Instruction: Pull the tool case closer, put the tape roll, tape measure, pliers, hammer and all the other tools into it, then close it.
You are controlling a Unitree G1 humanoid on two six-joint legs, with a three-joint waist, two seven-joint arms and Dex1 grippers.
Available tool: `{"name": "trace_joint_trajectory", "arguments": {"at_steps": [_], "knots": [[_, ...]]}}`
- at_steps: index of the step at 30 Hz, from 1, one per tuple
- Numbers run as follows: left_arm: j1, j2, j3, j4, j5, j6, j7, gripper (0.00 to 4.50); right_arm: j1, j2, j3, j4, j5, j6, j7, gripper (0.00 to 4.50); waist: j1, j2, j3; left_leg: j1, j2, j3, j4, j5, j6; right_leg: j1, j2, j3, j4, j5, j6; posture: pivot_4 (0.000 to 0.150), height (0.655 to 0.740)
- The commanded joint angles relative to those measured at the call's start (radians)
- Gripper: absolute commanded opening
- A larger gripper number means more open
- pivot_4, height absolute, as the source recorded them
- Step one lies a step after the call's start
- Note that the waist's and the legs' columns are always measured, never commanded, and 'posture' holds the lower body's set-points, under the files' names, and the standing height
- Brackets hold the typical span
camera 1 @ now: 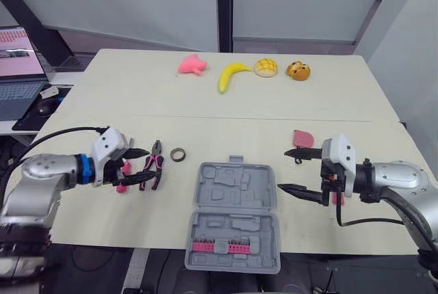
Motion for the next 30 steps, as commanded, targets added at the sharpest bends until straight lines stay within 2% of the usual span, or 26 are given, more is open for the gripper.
{"name": "trace_joint_trajectory", "arguments": {"at_steps": [1,7,12,18,29,30], "knots": [[-0.113,-0.041,-0.072,0.172,0.078,-0.132,-0.037,3.6,0.002,0.014,0.018,-0.063,0.0,0.003,-0.03,4.5,0.001,0.0,0.0,0.0,0.0,0.0,0.0,0.0,0.0,0.0,0.0,0.0,0.0,0.0,0.0,0.15,0.74],[-0.312,-0.13,-0.156,0.501,0.192,-0.307,-0.042,3.6,0.003,0.026,0.055,-0.094,-0.001,0.011,-0.062,4.5,0.001,0.0,0.0,-0.003,-0.001,-0.001,0.001,0.0,0.0,-0.002,0.0,-0.001,0.0,0.0,0.0,0.15,0.74],[-0.417,-0.203,-0.184,0.683,0.254,-0.386,-0.004,3.6,0.006,0.031,0.071,-0.105,-0.002,0.014,-0.079,4.5,0.0,0.0,0.0,-0.004,-0.001,-0.001,0.001,0.0,0.0,-0.003,0.0,-0.001,0.0,0.0,0.0,0.15,0.74],[-0.47,-0.258,-0.206,0.781,0.311,-0.436,0.027,3.6,0.015,0.029,0.075,-0.113,0.0,0.016,-0.09,4.5,-0.002,0.0,0.0,-0.004,-0.001,0.0,0.001,0.0,0.0,-0.004,0.0,-0.001,0.001,0.0,0.0,0.15,0.74],[-0.503,-0.289,-0.197,0.853,0.355,-0.449,0.06,3.6,0.038,0.022,0.07,-0.126,0.003,0.016,-0.101,4.5,-0.001,-0.001,0.0,-0.004,-0.001,-0.001,0.001,0.0,0.0,-0.004,0.0,-0.001,0.001,0.0,0.0,0.15,0.74],[-0.506,-0.292,-0.196,0.856,0.358,-0.45,0.064,3.42,0.039,0.021,0.07,-0.127,0.004,0.016,-0.101,4.5,-0.001,-0.001,0.0,-0.004,-0.001,-0.001,0.001,0.0,0.0,-0.004,0.0,-0.001,0.001,0.0,0.0,0.15,0.74]]}}
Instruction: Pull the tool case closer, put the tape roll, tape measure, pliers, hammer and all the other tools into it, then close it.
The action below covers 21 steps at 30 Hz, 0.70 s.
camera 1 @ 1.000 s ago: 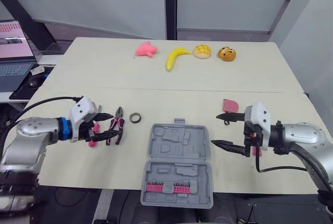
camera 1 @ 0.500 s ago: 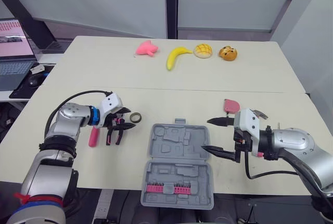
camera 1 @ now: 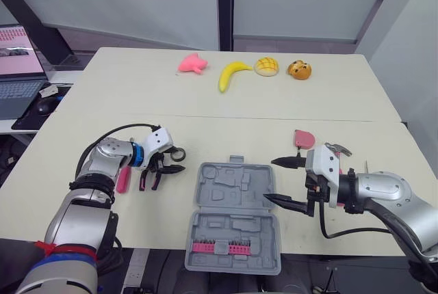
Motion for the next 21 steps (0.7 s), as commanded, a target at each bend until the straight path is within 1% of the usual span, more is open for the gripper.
{"name": "trace_joint_trajectory", "arguments": {"at_steps": [1,3,7,11,12,16,19,21], "knots": [[-0.03,-0.003,0.007,0.004,0.008,-0.015,0.017,3.22,0.004,-0.006,-0.014,-0.042,0.005,-0.005,0.0,4.5,0.0,0.0,0.0,0.0,0.0,0.0,0.0,0.0,0.0,0.0,0.0,0.0,0.0,0.0,0.0,0.15,0.74],[-0.032,-0.006,0.007,0.009,0.015,-0.018,0.025,2.72,0.005,-0.007,-0.014,-0.044,0.006,-0.004,-0.001,4.5,0.0,0.0,0.0,0.0,0.0,0.0,0.0,0.0,0.0,0.0,0.0,0.0,0.0,0.0,0.0,0.15,0.74],[-0.038,-0.018,0.003,0.022,0.028,-0.017,0.055,1.39,0.009,-0.01,-0.017,-0.051,0.009,0.001,-0.002,4.5,0.0,0.0,0.0,0.0,0.0,0.0,0.0,0.0,0.0,0.0,0.0,0.0,0.0,0.0,0.0,0.15,0.74],[-0.041,-0.02,0.007,0.021,0.034,-0.023,0.059,0.15,0.015,-0.012,-0.02,-0.057,0.01,0.005,-0.005,4.5,0.0,0.0,0.0,0.0,0.0,0.0,0.0,0.0,0.0,0.0,0.0,0.0,0.0,0.0,0.0,0.15,0.74],[-0.042,-0.016,0.008,0.021,0.035,-0.025,0.056,0.04,0.017,-0.012,-0.021,-0.057,0.011,0.006,-0.006,4.5,0.0,0.0,0.0,0.0,0.0,0.0,0.0,0.0,0.0,0.0,0.0,0.0,0.0,0.0,0.0,0.15,0.74],[-0.042,0.005,0.009,0.021,0.038,-0.03,0.044,0.04,0.024,-0.012,-0.021,-0.058,0.009,0.002,-0.009,4.5,0.0,0.0,0.0,0.0,0.0,0.0,0.0,0.0,0.0,0.0,0.0,0.0,0.001,0.0,0.0,0.15,0.74],[-0.04,0.028,0.026,-0.017,0.011,-0.02,-0.007,0.04,0.028,-0.011,-0.021,-0.063,0.009,0.002,-0.014,4.5,0.0,0.0,0.0,0.0,0.0,0.0,0.0,0.0,0.0,0.0,0.0,0.0,0.001,0.0,0.0,0.15,0.74],[-0.03,0.043,0.045,-0.078,-0.026,0.01,-0.061,0.04,0.032,-0.01,-0.022,-0.065,0.008,0.001,-0.016,4.5,0.0,0.0,0.0,0.0,0.0,0.0,0.0,0.0,0.0,0.0,0.0,0.0,0.001,0.0,0.0,0.15,0.74]]}}
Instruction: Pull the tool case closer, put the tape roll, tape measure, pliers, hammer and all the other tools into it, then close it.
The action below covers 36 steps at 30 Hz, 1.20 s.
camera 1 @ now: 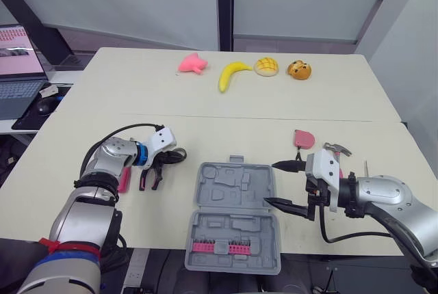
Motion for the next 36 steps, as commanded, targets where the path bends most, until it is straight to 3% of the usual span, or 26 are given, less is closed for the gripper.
{"name": "trace_joint_trajectory", "arguments": {"at_steps": [1,6,10,13,36], "knots": [[-0.001,0.04,0.049,-0.119,-0.07,0.044,-0.084,0.04,0.007,-0.004,-0.023,-0.047,0.006,-0.006,-0.008,4.5,0.0,0.0,0.0,0.0,0.0,0.0,0.0,0.0,0.0,0.0,0.0,0.0,0.0,0.0,0.0,0.15,0.74],[0.155,0.057,0.091,-0.583,-0.236,0.407,-0.174,0.04,0.029,-0.008,-0.023,-0.052,0.0,-0.012,-0.008,4.5,-0.002,0.0,0.0,0.0,0.0,0.0,0.0,0.0,0.0,0.0,0.0,0.0,0.0,0.0,0.0,0.15,0.74],[0.288,0.026,0.099,-0.929,-0.359,0.729,-0.105,0.04,0.032,-0.007,-0.013,-0.047,-0.012,-0.004,-0.02,4.5,-0.001,0.0,0.0,0.0,0.0,0.0,0.0,0.0,0.0,0.0,0.0,0.001,0.0,0.0,0.0,0.15,0.74],[0.347,-0.008,0.09,-1.049,-0.406,0.848,-0.042,0.04,0.032,-0.011,-0.001,-0.044,-0.023,0.001,-0.024,4.5,0.0,0.0,0.0,0.001,0.0,0.0,0.002,0.0,0.0,0.0,0.0,0.001,0.003,0.0,0.0,0.15,0.74],[0.368,-0.102,-0.017,-0.852,-0.334,0.715,0.099,0.04,0.026,-0.014,0.012,-0.055,-0.038,0.026,-0.038,4.5,0.001,0.0,0.0,0.003,0.0,0.0,0.002,0.002,0.001,0.0,0.0,0.001,0.007,0.0,-0.001,0.15,0.74]]}}
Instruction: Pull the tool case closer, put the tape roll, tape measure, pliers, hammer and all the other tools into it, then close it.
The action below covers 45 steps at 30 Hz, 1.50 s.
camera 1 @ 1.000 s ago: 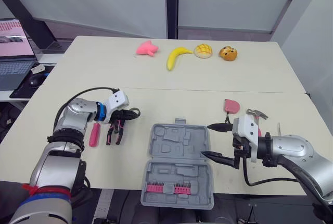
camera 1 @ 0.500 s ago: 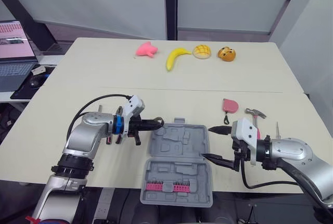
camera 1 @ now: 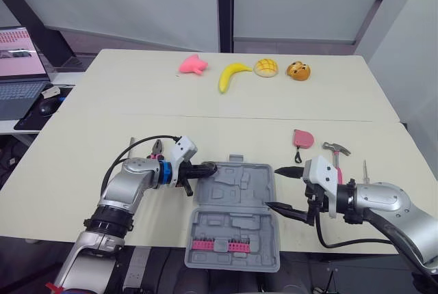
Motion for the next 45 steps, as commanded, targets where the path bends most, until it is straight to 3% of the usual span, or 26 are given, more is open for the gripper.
{"name": "trace_joint_trajectory", "arguments": {"at_steps": [1,16,22,27,32,35,40,45], "knots": [[-0.012,-0.009,-0.013,0.007,0.009,-0.028,-0.002,0.04,-0.016,-0.008,-0.004,-0.04,-0.003,0.0,0.0,4.5,0.0,0.0,0.0,0.0,0.0,0.0,0.0,0.0,0.0,0.0,0.0,0.0,0.0,0.0,0.0,0.15,0.74],[-0.022,-0.026,-0.025,0.048,0.042,-0.093,0.003,0.04,-0.024,-0.02,-0.015,-0.051,0.004,0.017,0.002,4.5,0.0,0.0,0.0,0.0,0.0,0.0,0.0,0.0,0.0,0.0,0.0,0.0,0.0,0.0,0.0,0.15,0.74],[-0.021,0.015,0.025,-0.026,0.006,-0.084,-0.018,1.53,-0.019,-0.027,-0.02,-0.052,0.003,0.017,0.002,4.5,0.0,0.0,0.0,0.0,0.0,0.0,0.0,0.0,0.0,0.0,0.0,0.0,-0.001,0.0,0.0,0.15,0.74],[0.0,0.086,0.064,-0.111,-0.029,-0.112,-0.058,3.07,-0.023,-0.026,-0.019,-0.046,0.0,0.013,0.0,4.5,0.0,0.0,0.0,0.0,0.0,0.0,-0.001,0.0,0.0,0.0,0.0,0.0,-0.001,0.0,0.0,0.15,0.74],[0.024,0.123,0.047,-0.116,-0.026,-0.213,-0.132,3.07,-0.032,-0.023,-0.014,-0.036,-0.004,0.007,0.003,4.5,0.001,0.0,0.0,0.0,0.0,0.0,-0.001,0.0,0.0,0.0,0.0,0.0,-0.002,0.0,0.0,0.15,0.74],[0.02,0.122,0.036,-0.074,-0.002,-0.284,-0.144,2.46,-0.042,-0.021,-0.009,-0.032,-0.004,0.006,0.005,4.5,0.001,0.0,0.0,-0.001,0.0,0.0,-0.001,0.0,0.0,0.0,0.0,0.0,-0.002,0.0,0.0,0.15,0.74],[0.001,0.107,0.011,-0.024,0.028,-0.335,-0.144,0.91,-0.047,-0.02,-0.008,-0.032,-0.004,0.006,0.004,4.5,0.001,0.0,0.0,-0.001,0.0,0.0,-0.001,0.0,0.0,0.0,0.0,0.0,-0.003,0.0,0.0,0.15,0.74],[-0.028,0.076,-0.005,0.042,0.06,-0.392,-0.122,0.91,-0.039,-0.017,-0.008,-0.036,-0.005,0.005,-0.001,4.5,0.001,0.0,0.0,-0.001,0.0,0.0,-0.001,0.0,0.0,0.0,0.0,0.0,-0.003,0.0,0.0,0.15,0.74]]}}
